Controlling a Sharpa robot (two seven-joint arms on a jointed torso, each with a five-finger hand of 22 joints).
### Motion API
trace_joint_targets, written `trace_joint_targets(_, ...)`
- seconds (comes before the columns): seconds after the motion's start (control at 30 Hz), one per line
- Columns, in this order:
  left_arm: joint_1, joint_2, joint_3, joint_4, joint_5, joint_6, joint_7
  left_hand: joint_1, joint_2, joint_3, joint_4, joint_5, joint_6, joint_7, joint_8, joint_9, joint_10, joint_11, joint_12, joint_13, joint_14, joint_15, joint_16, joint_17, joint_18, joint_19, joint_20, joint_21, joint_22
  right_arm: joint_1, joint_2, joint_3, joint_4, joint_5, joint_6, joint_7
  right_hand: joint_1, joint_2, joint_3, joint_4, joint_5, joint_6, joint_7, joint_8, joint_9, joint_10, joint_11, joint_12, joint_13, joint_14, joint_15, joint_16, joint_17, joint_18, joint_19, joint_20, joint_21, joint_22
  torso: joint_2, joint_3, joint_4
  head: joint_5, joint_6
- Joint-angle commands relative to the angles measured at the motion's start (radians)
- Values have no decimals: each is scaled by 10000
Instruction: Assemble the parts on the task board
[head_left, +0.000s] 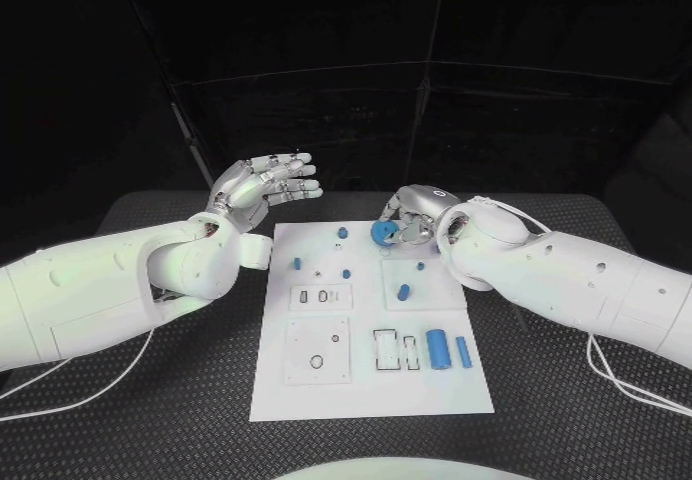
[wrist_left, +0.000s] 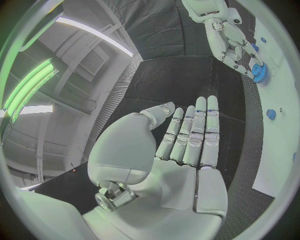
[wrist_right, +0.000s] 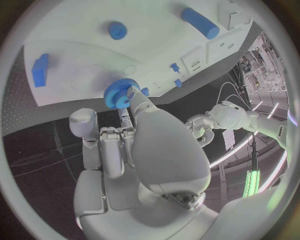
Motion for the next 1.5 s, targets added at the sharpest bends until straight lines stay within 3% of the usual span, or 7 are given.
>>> trace_joint_targets(0.03,17,31,9,21,-52,172,0,-124,4,21,10,-44,63,356,-50,3,47,-13,-61,-14,51,-13,-61,-12,109,56,15,-38,-11,22,261,3,215,-308,-311,-66,-234,-32,129,32,59,628,-309,53,34,462,-33,-27,1629,920,-57,45,2149,-168,-11,-62,39,10,9,2,10,20,20)
trace_joint_targets(0.33,18,54,9,26,-54,195,-12,-124,4,21,10,-44,63,356,-50,3,47,-13,-61,-14,51,-13,-61,-12,109,56,15,-38,-11,15,936,-39,-24,-784,-351,-270,-327,-74,158,31,41,617,-301,13,15,459,-25,-35,1625,922,-48,47,2156,-172,-6,-58,48,26,18,-2,17,67,-6)
trace_joint_targets(0.7,24,86,11,13,-101,186,-2,-124,4,21,10,-44,63,356,-50,3,47,-13,-61,-14,51,-13,-61,-12,109,56,15,-38,-11,5,1448,-309,-316,-939,-145,-275,-516,-165,207,34,-4,556,-267,-93,-21,453,1,-50,1617,923,-26,49,2163,-174,-9,-41,52,30,18,14,12,164,-73)
trace_joint_targets(1.13,39,127,11,1,-109,192,-12,-148,2,22,24,-43,63,359,-61,2,52,-10,-80,-14,54,-8,-87,-16,109,53,20,-51,-24,-2,1858,-360,-793,-1087,-263,-312,-810,-341,291,45,-61,242,-131,-385,-56,381,115,-150,1523,921,70,46,2154,-173,-40,33,38,-2,12,21,4,183,-121)
trace_joint_targets(1.5,51,154,11,-10,-109,196,-23,-148,2,22,24,-43,63,359,-61,2,52,-10,-80,-14,54,-8,-87,-16,109,53,20,-51,-24,-3,2118,-368,-1049,-1108,229,-244,-1232,-676,167,94,-93,-396,90,-876,-50,252,324,-313,1365,911,257,34,2116,-158,-112,211,-1,-76,6,19,4,209,-169)
